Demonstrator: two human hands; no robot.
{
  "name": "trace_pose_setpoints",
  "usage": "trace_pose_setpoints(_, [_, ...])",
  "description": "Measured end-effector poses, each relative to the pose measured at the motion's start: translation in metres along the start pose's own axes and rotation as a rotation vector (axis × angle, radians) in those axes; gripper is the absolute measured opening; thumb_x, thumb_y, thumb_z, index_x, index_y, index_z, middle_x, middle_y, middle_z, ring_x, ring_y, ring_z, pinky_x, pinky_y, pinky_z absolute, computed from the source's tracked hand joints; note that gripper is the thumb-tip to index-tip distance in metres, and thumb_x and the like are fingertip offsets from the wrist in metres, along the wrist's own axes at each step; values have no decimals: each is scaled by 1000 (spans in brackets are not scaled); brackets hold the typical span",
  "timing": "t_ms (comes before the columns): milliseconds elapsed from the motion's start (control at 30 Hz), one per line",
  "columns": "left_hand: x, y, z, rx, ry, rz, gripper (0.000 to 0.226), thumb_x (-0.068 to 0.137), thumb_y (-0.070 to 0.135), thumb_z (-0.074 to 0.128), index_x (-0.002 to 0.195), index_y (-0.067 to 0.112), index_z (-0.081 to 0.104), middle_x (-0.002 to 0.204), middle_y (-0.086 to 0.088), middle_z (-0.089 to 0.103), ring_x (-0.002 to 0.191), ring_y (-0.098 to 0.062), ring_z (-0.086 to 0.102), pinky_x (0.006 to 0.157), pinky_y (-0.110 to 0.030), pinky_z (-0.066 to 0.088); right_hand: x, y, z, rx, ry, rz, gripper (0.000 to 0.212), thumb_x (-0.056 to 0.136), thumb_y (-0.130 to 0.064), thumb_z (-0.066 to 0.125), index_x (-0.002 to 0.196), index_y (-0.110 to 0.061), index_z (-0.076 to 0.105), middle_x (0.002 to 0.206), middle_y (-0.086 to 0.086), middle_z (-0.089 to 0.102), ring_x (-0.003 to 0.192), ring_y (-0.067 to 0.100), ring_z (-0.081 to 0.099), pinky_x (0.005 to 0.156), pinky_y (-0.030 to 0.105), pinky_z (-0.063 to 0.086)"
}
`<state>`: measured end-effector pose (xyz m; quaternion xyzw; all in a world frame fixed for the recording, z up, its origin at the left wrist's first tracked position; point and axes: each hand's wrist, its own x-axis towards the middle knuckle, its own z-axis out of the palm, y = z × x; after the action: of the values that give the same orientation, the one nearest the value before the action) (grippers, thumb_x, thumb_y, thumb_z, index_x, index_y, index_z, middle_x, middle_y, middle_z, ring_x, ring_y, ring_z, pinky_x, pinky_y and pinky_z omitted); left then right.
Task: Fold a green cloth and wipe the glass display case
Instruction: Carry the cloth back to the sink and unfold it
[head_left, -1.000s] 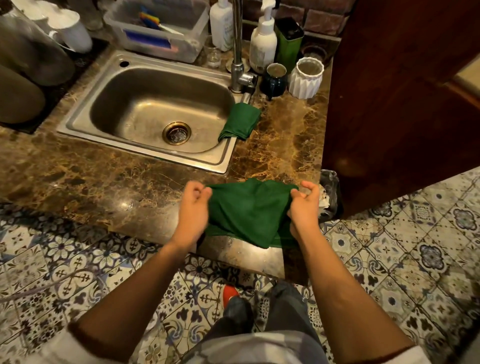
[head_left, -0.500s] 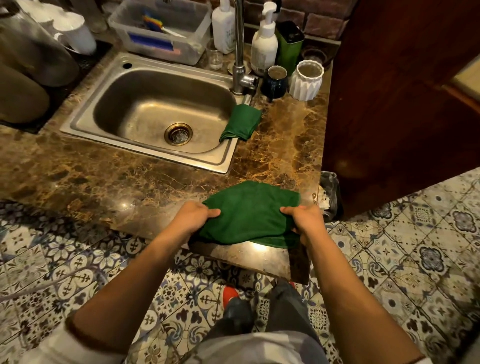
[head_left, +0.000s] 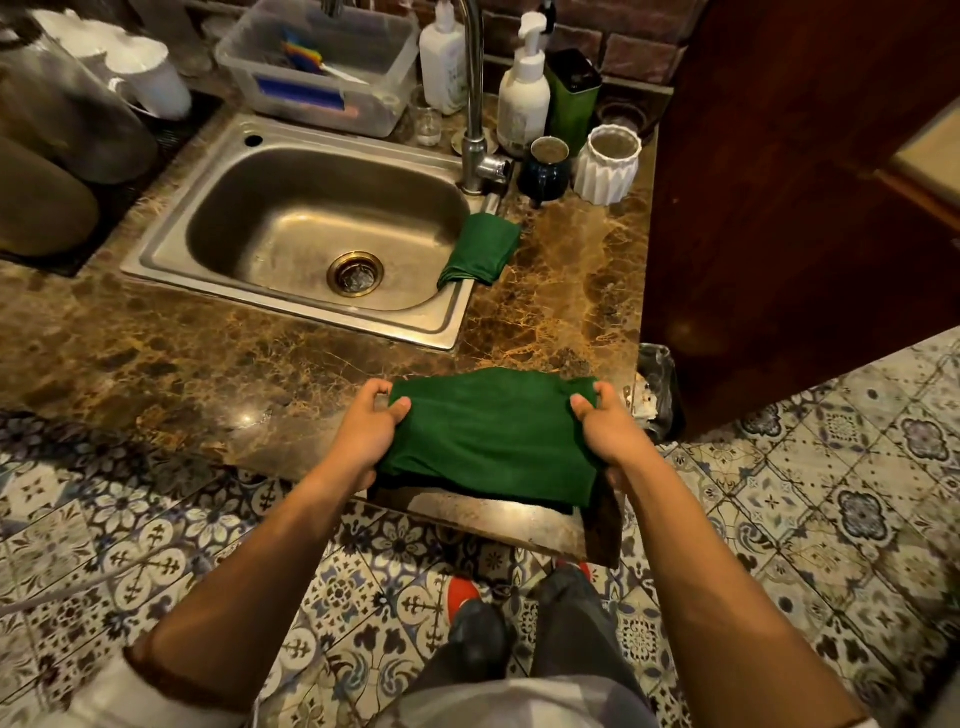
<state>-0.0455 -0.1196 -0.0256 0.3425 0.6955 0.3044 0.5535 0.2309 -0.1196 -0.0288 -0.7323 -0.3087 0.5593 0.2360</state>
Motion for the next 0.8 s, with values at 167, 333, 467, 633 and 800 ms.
trace_pose_setpoints(167, [1,-12,-5,429,13,21,31,89,10,67,112,18,48,114,-13,64,91,-24,64,79,-35,53,-6,17,-6,-89,65,-65,62,83,-27,79,133,-20,44,133,7,59,108,24,63,88,42,55])
trace_pose_setpoints(333, [-9,-13,10,1041,182,203,52,89,42,57,131,16,41,130,-19,52,121,-41,45,96,-53,42,-21,33,12,-738,339,-390,73,89,-45,64,149,-32,24,142,11,36,129,36,37,97,50,46])
trace_pose_setpoints(467, [12,3,25,878,216,51,61,92,58,49,122,5,53,125,-23,59,120,-44,48,99,-52,42,-17,22,24,-655,390,-199,80,88,-63,55,143,-9,33,139,19,46,126,39,46,99,50,47])
trace_pose_setpoints(633, [35,12,28,496,167,137,27,87,27,69,76,22,44,84,-8,61,87,-31,58,74,-38,46,-3,16,23,-878,311,-143,42,96,-40,55,124,-9,50,130,19,55,120,40,50,97,48,47])
trace_pose_setpoints(800, [35,0,21,414,295,246,26,85,18,73,88,23,47,84,-6,59,81,-29,57,65,-38,41,-5,27,22,-987,273,-265,27,100,-33,45,121,-17,49,130,17,50,122,39,42,99,53,41])
